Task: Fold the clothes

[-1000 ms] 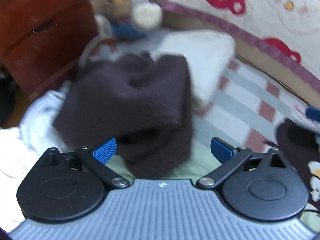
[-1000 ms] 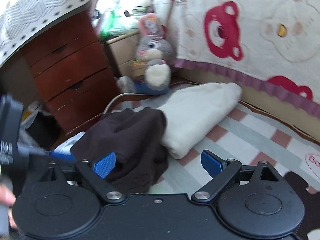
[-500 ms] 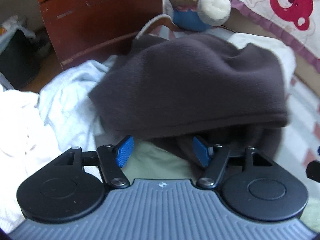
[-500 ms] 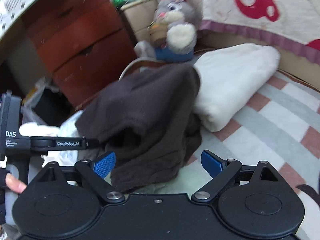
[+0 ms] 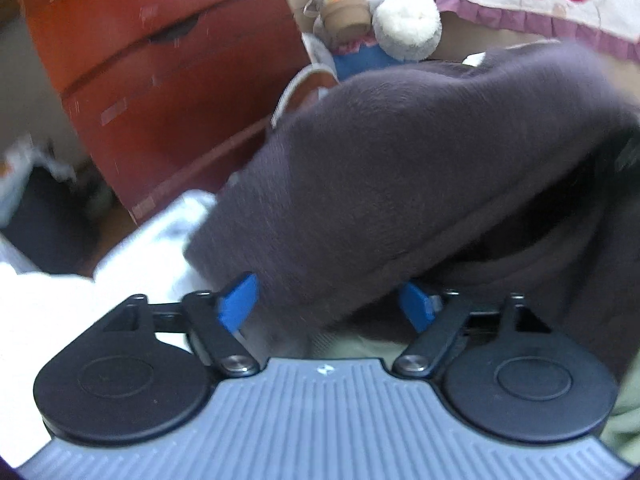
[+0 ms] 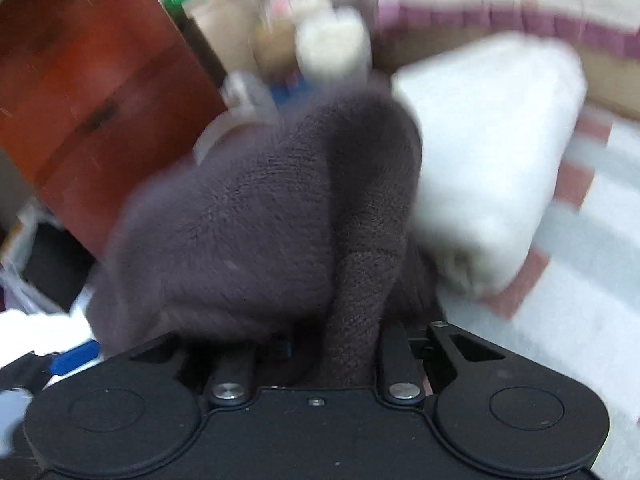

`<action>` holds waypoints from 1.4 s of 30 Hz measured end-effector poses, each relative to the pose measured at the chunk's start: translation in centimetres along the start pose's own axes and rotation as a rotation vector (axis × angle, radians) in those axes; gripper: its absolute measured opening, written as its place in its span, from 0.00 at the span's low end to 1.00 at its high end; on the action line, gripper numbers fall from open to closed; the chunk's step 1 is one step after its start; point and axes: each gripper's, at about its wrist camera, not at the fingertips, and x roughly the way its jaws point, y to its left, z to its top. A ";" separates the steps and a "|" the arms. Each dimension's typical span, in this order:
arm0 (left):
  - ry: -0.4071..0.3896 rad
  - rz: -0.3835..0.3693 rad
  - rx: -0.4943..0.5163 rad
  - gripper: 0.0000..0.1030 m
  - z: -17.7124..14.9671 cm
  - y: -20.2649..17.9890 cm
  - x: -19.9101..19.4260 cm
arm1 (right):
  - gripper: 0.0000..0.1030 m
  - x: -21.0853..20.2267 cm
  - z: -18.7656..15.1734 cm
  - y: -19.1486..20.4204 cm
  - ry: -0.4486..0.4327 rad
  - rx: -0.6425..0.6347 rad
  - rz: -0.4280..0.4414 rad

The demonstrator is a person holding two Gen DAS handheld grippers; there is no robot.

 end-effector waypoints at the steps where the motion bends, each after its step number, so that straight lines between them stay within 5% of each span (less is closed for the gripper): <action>1: -0.025 0.016 0.029 0.83 0.2 -0.3 0.0 | 0.22 -1.5 0.3 0.2 -0.056 -0.015 -0.007; 7: -0.118 0.028 0.113 0.94 1.2 -3.1 0.0 | 0.19 -10.7 3.3 0.3 -0.294 -0.147 -0.149; 13: -0.059 0.068 0.039 0.93 3.4 -4.9 1.7 | 0.19 -17.1 4.3 -0.1 -0.436 -0.214 -0.251; 15: -0.065 0.017 -0.023 0.83 4.1 -4.5 1.6 | 0.19 -18.5 5.0 -0.2 -0.462 -0.219 -0.264; 17: -0.094 -0.041 -0.063 0.33 4.7 -3.8 0.9 | 0.19 -19.7 5.1 -0.4 -0.475 -0.211 -0.264; 19: -0.130 -0.052 -0.086 0.17 5.3 -3.2 -0.3 | 0.19 -21.1 4.8 -1.1 -0.465 -0.175 -0.251; 23: -0.247 -0.087 -0.094 0.15 7.4 -2.1 -5.1 | 0.19 -24.5 3.4 -2.8 -0.455 -0.044 -0.260; 30: -0.402 -0.084 -0.046 0.15 8.9 -4.6 -12.7 | 0.19 -30.8 0.6 -3.8 -0.470 -0.060 -0.382; 36: -0.459 -0.241 -0.044 0.14 10.1 -5.6 -18.3 | 0.19 -37.7 -2.2 -5.6 -0.481 0.052 -0.376; 42: -0.449 -0.506 -0.103 0.14 10.3 -5.2 -21.2 | 0.19 -44.9 -4.0 -4.1 -0.517 0.111 -0.450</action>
